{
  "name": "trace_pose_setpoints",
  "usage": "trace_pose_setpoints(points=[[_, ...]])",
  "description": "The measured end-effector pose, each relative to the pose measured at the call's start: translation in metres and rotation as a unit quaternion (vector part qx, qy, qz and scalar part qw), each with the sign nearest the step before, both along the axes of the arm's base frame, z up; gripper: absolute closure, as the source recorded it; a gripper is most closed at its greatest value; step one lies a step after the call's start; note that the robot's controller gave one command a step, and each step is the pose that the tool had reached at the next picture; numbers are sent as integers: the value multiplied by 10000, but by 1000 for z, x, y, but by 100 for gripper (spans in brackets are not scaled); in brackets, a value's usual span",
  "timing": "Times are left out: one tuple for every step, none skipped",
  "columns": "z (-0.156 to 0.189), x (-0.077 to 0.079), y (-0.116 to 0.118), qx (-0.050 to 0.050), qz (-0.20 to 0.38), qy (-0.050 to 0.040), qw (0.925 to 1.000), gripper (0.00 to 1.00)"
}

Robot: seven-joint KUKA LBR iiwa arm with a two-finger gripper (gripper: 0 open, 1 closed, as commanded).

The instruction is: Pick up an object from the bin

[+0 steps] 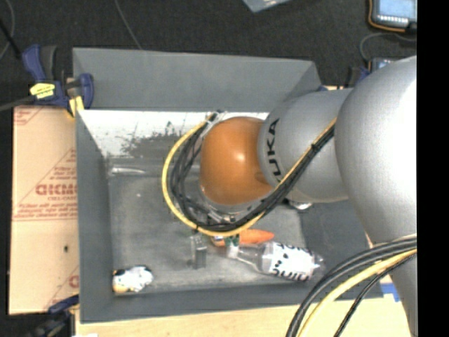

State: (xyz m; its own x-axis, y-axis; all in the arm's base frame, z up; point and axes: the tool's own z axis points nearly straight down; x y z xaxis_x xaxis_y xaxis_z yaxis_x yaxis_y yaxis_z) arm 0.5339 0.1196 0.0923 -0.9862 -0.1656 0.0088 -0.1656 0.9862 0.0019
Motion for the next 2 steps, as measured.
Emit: trace_pose_setpoints(points=[[23, 2, -44, 17, 485, -88, 9988, 0], [30, -10, -64, 1, 703, -46, 9975, 0]])
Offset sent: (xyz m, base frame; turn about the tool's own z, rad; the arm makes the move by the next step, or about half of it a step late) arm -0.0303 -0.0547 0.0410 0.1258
